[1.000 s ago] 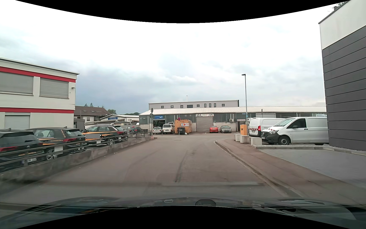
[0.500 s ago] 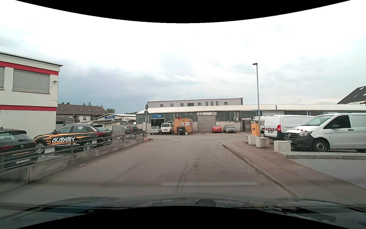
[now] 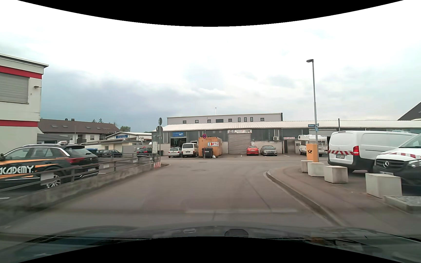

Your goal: Follow the waypoints while adhering to traffic rules and regulations

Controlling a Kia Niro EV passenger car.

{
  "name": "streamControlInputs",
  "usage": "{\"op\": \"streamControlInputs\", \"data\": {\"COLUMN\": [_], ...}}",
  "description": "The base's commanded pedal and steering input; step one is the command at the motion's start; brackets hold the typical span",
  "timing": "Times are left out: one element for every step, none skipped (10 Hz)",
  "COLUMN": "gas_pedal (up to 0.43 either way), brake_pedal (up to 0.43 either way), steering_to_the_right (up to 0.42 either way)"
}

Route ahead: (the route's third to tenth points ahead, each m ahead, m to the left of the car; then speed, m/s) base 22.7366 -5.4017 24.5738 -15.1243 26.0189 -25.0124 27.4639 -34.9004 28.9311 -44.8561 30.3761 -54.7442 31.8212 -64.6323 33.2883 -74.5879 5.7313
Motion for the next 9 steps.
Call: {"op": "streamControlInputs", "data": {"gas_pedal": [0.000, 0.000, 0.000, 0.000, 0.000, 0.000, 0.000, 0.000, 0.000], "brake_pedal": [0.061, 0.073, 0.085, 0.085, 0.098, 0.098, 0.104, 0.116, 0.128], "steering_to_the_right": [-0.001, -0.001, -0.001, -0.002, 0.000, 0.001, 0.002, 0.002, 0.003]}}
